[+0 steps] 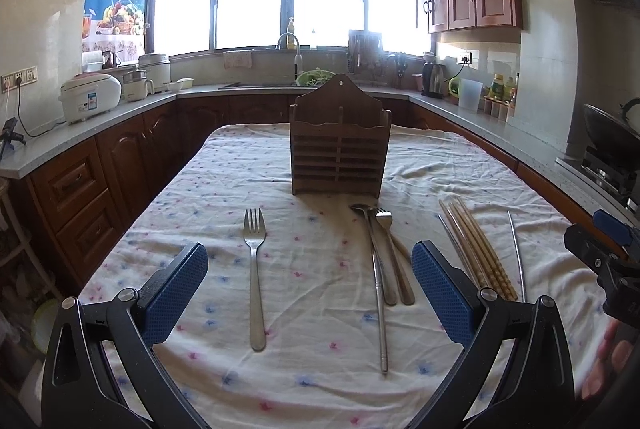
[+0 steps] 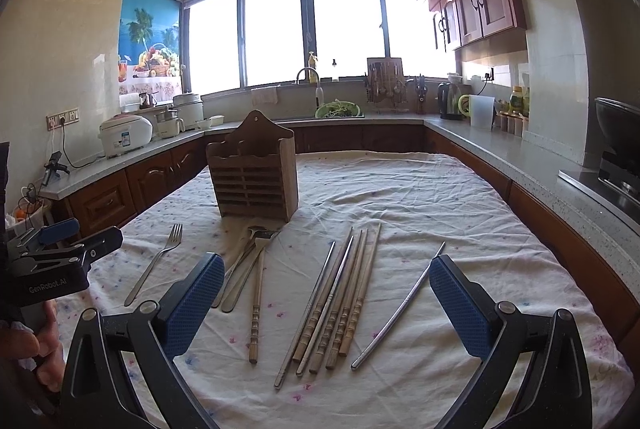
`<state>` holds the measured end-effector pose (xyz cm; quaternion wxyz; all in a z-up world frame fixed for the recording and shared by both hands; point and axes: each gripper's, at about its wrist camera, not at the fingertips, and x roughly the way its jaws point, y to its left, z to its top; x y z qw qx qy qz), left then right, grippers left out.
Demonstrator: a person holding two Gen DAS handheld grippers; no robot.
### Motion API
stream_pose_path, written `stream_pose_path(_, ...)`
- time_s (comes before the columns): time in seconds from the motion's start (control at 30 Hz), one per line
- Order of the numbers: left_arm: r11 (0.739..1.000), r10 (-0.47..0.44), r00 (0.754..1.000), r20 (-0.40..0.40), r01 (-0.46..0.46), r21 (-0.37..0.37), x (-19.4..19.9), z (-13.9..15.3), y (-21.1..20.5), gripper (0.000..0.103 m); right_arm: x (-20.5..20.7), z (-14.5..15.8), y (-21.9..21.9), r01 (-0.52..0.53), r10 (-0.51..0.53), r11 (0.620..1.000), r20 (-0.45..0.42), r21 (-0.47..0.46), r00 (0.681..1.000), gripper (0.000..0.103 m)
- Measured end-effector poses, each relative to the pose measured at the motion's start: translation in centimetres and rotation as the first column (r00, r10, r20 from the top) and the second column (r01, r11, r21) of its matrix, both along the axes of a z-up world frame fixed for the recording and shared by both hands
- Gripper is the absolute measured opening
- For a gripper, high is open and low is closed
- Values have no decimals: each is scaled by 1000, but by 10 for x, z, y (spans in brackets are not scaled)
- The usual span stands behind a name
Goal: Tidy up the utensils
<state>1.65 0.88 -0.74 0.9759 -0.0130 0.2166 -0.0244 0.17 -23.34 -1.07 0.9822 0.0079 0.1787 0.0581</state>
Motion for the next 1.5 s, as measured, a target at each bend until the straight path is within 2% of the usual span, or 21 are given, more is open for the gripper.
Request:
stream_pose_path(0.3, 999, -27, 996, -80, 25, -35, 29, -1, 2, 103, 18, 3, -9, -7, 8, 999, -44, 35, 999, 102)
stream_pose_path(0.4, 999, -39, 994, -99, 35, -39, 42, 2, 1, 103, 28, 4, -15, -8, 11, 999, -66, 47, 998, 97)
stream_pose_path(0.5, 998, -56, 990, -133, 50, -50, 59, 3, 0, 100, 42, 4, -24, -1, 9, 997, -101, 76, 995, 88)
stream_pose_path(0.57, 996, -73, 983, -167, 62, -72, 72, 2, 0, 94, 54, 3, -31, 15, -4, 996, -129, 87, 992, 75)
stream_pose_path(0.6, 994, -82, 979, -186, 67, -83, 80, 1, 0, 93, 60, 2, -34, 24, -10, 995, -146, 93, 989, 71)
stream_pose_path(0.67, 992, -98, 970, -221, 79, -93, 95, -2, -3, 85, 76, 0, -42, 33, -11, 993, -185, 117, 983, 57)
stream_pose_path(0.83, 988, -149, 942, -301, 128, -90, 132, -13, -20, 72, 112, -7, -54, 52, -7, 985, -268, 162, 963, 40)
stream_pose_path(0.93, 984, -171, 923, -345, 145, -100, 151, -19, -28, 59, 132, -15, -56, 58, 0, 983, -313, 174, 950, 35)
stream_pose_path(1.1, 978, -209, 892, -400, 189, -90, 180, -28, -46, 57, 160, -29, -58, 61, 17, 980, -380, 191, 925, 23)
stream_pose_path(1.17, 977, -214, 883, -419, 195, -87, 189, -34, -50, 51, 171, -33, -59, 66, 16, 980, -401, 189, 916, 20)
stream_pose_path(1.2, 976, -220, 876, -430, 198, -94, 193, -37, -52, 50, 175, -35, -59, 69, 14, 980, -410, 187, 912, 20)
stream_pose_path(1.27, 973, -231, 863, -449, 203, -109, 200, -43, -52, 40, 185, -38, -60, 76, 10, 980, -430, 183, 903, 18)
stream_pose_path(1.5, 970, -242, 836, -492, 217, -109, 218, -59, -58, 32, 214, -53, -63, 97, -2, 980, -483, 173, 876, 16)
